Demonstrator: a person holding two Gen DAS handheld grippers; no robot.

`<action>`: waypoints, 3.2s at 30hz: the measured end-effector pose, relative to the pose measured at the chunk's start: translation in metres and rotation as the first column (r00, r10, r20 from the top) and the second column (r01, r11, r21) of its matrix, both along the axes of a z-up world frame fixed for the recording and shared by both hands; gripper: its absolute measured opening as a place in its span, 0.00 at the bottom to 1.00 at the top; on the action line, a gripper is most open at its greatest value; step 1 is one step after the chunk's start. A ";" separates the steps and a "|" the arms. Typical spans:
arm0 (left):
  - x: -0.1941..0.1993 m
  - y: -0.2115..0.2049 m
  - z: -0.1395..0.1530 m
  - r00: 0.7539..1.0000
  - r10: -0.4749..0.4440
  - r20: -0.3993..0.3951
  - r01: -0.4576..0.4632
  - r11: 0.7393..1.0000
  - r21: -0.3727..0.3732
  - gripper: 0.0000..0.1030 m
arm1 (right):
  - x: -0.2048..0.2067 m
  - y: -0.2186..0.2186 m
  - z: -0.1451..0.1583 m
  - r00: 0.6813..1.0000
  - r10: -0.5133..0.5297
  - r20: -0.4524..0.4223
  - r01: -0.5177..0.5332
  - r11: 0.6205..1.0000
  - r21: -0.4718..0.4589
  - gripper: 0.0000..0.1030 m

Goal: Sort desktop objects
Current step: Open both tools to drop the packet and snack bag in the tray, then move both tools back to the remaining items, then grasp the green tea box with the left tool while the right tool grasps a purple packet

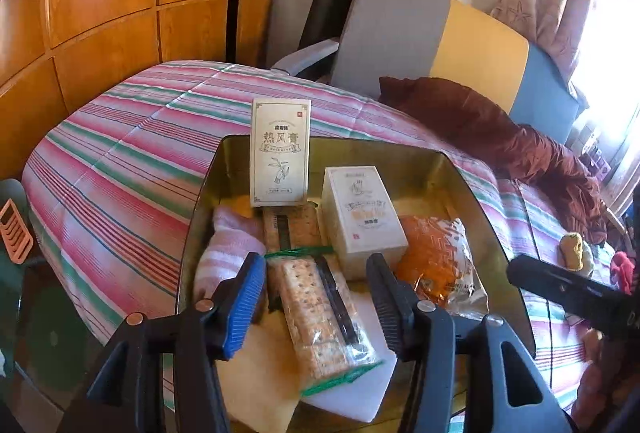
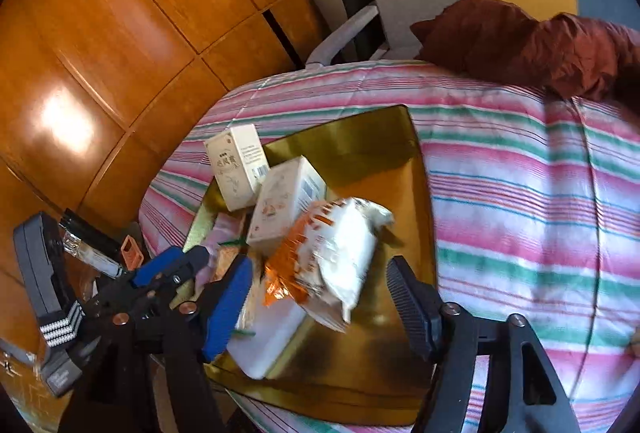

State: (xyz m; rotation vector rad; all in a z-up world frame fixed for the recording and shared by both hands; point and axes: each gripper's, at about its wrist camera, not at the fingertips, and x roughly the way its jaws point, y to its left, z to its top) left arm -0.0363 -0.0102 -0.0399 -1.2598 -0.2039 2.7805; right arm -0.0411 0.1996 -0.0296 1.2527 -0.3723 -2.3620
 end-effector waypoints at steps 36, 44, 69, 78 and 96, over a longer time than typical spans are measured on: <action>0.043 0.102 0.029 0.948 -0.314 -0.052 0.309 0.948 -0.079 0.53 | 0.107 0.140 0.007 0.933 -0.345 -0.100 0.359 0.906 0.225 0.94; 0.045 0.136 0.033 0.905 -0.421 -0.054 0.419 0.907 -0.047 0.53 | 0.150 0.217 0.007 0.853 -0.516 -0.078 0.517 0.816 0.260 0.94; 0.045 0.268 0.013 0.729 -0.682 0.059 0.684 0.725 -0.082 0.53 | 0.203 0.407 -0.001 0.459 -0.887 0.051 0.887 0.461 0.033 1.00; 0.047 0.333 -0.012 0.638 -0.761 0.116 0.770 0.632 -0.090 0.53 | 0.195 0.417 -0.013 0.456 -0.887 0.065 0.888 0.451 -0.088 1.00; 0.023 0.420 -0.048 0.527 -0.833 0.172 0.850 0.517 -0.101 0.53 | 0.195 0.425 -0.021 0.455 -0.881 0.132 0.887 0.436 -0.151 1.00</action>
